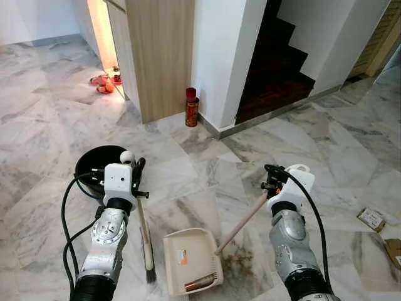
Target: Sweep floor
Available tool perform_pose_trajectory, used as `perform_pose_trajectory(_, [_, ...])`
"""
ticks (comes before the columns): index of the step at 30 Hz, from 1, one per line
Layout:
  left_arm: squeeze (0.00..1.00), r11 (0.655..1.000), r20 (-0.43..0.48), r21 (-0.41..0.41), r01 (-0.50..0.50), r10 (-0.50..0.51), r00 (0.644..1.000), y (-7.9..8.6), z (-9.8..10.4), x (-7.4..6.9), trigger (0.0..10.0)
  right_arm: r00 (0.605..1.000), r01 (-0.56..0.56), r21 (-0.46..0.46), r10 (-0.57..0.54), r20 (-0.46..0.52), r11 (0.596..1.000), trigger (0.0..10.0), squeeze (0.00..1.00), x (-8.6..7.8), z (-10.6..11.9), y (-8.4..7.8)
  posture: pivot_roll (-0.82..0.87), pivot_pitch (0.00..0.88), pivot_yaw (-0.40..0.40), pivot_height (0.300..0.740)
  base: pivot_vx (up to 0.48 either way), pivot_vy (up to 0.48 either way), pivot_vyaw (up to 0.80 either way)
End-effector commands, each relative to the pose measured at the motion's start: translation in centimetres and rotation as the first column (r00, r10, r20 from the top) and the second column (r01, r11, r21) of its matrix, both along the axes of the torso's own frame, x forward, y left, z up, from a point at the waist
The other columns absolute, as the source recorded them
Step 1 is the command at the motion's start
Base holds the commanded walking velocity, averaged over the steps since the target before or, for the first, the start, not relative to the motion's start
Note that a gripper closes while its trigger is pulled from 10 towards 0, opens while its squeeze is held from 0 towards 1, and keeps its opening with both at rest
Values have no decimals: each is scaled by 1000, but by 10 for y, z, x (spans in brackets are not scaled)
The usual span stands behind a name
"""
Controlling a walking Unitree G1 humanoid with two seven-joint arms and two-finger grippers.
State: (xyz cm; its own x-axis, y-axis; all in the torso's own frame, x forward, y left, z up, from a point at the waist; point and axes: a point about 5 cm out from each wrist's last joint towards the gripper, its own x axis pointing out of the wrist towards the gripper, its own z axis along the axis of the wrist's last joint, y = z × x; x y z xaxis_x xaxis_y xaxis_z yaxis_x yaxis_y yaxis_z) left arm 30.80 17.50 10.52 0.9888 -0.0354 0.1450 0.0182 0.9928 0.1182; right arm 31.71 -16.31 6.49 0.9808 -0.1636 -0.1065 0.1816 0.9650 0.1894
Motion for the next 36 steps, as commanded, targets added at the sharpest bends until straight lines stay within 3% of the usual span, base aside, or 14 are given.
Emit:
perform_pose_trajectory(1, [0, 1000, 39, 6, 5, -6, 999, -2, 10, 2, 10000, 999, 2, 1, -2, 48, 1000, 10000, 0, 4, 11, 0, 72, 0, -66, 740, 0, 0, 688])
perform_pose_trajectory(7, [0, 1000, 20, 19, -7, 6, 1000, -1, 8, 2, 10000, 999, -3, -1, 3, 44, 1000, 10000, 0, 4, 10, 0, 68, 0, -64, 740, 138, 0, 0])
perform_pose_trajectory(13, [0, 1000, 14, 23, -13, 12, 1000, 0, 7, 3, 10000, 999, -6, -4, 6, 45, 1000, 10000, 0, 4, 10, 0, 68, 0, -65, 740, 329, 0, 777])
perform_pose_trajectory(22, [0, 1000, 6, 26, -17, 17, 1000, 0, 6, 3, 10000, 999, -14, 3, 14, 41, 1000, 10000, 0, 4, 10, 1, 70, 0, -65, 740, 335, 0, 0])
perform_pose_trajectory(36, [0, 999, 7, 29, -23, 22, 1000, 1, 7, 4, 10000, 999, -34, 17, 33, 36, 999, 10000, 0, 5, 9, 5, 75, 0, -67, 740, 335, 0, 544])
